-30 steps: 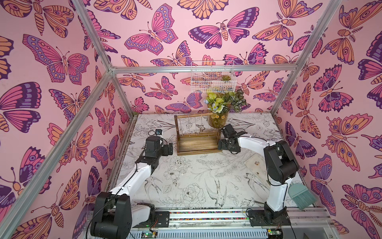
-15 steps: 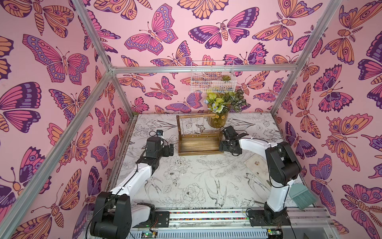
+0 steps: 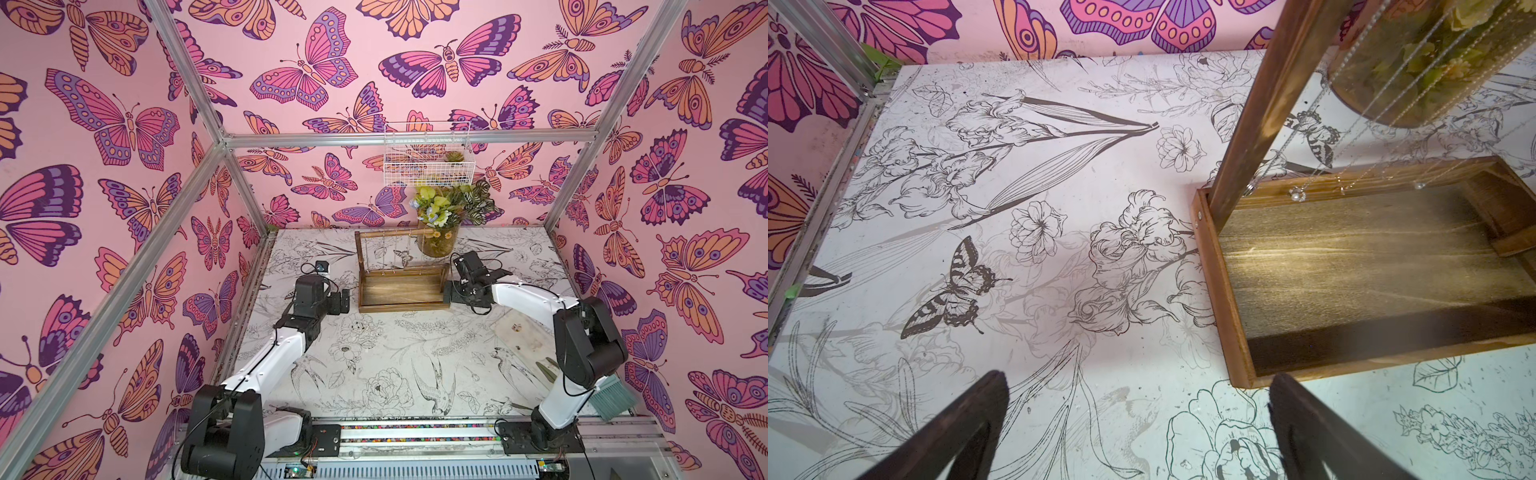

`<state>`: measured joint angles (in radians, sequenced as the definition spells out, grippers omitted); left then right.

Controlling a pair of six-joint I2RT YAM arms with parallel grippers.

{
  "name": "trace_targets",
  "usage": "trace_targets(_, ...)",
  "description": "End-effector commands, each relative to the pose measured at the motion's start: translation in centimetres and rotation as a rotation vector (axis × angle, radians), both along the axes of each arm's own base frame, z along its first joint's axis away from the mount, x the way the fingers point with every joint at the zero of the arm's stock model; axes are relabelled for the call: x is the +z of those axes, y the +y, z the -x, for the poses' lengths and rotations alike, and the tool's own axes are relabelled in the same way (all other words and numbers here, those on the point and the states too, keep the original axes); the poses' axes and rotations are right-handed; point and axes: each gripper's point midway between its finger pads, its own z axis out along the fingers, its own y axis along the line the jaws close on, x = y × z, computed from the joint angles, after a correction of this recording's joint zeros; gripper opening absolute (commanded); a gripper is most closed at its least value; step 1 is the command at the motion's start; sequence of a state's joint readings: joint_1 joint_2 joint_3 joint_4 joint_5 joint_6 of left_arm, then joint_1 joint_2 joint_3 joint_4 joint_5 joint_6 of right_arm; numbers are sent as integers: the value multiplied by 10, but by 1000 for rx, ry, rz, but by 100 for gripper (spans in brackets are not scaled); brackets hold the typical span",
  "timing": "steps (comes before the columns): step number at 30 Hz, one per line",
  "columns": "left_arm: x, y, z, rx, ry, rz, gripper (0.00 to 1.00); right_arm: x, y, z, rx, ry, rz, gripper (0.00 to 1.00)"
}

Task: Take the necklace off the jewelry display stand
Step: Take off the necklace from the stand.

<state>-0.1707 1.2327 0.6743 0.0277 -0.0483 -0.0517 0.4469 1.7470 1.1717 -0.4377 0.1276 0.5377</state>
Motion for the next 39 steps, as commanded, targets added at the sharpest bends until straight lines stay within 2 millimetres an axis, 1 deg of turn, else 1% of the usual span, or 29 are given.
trace_targets(1, 2, -4, -2, -25, 1, -6, 100, 11, 10, 22, 95, 20, -39, 99)
trace_targets(2, 4, -6, -2, -36, -1, -5, 100, 18, 15, 29, 136, 4, -55, 99)
trace_targets(4, 6, -10, -2, -59, 0, 1, 100, 41, 23, 40, 211, -60, -95, 99)
trace_targets(5, 9, -12, -3, -67, -2, 6, 100, 50, 25, 43, 232, -80, -114, 99)
trace_targets(7, 11, -15, -3, -84, 0, 18, 100, 72, 31, 47, 292, -142, -154, 99)
trace_targets(8, 12, -17, -4, -87, 0, 26, 100, 87, 35, 46, 320, -190, -176, 99)
trace_targets(10, 13, -20, -5, -97, 3, 43, 100, 112, 41, 40, 346, -290, -208, 99)
trace_targets(12, 15, -25, -6, -116, 6, 62, 100, 132, 44, 31, 358, -351, -211, 99)
trace_targets(14, 16, -28, -7, -120, 5, 81, 100, 144, 51, 20, 379, -373, -216, 99)
trace_targets(16, 20, -30, -8, -125, 1, 99, 100, 152, 59, 8, 392, -396, -225, 99)
trace_targets(17, 7, -31, -10, -123, 38, 102, 100, 155, 63, 2, 399, -415, -231, 99)
trace_targets(18, 6, -32, -10, -122, 41, 107, 100, 158, 65, -6, 398, -441, -236, 100)
trace_targets(19, 7, -32, -11, -121, 39, 112, 100, 159, 68, -12, 395, -461, -244, 98)
trace_targets(24, 8, -33, -10, -120, 41, 127, 100, 163, 77, -41, 391, -557, -296, 83)
trace_targets(26, 8, -33, -9, -119, 39, 128, 100, 157, 83, -52, 404, -568, -294, 75)
trace_targets(27, 9, -33, -9, -117, 38, 129, 100, 156, 84, -57, 399, -580, -293, 71)
trace_targets(28, 8, -32, -8, -116, 40, 129, 100, 156, 85, -61, 394, -591, -292, 70)
trace_targets(29, 8, -32, -7, -116, 40, 129, 100, 156, 85, -66, 387, -607, -292, 67)
trace_targets(32, 7, -32, -6, -117, 40, 128, 100, 156, 86, -77, 370, -643, -301, 64)
trace_targets(39, 7, -32, -7, -117, 41, 121, 100, 163, 90, -93, 346, -719, -324, 63)
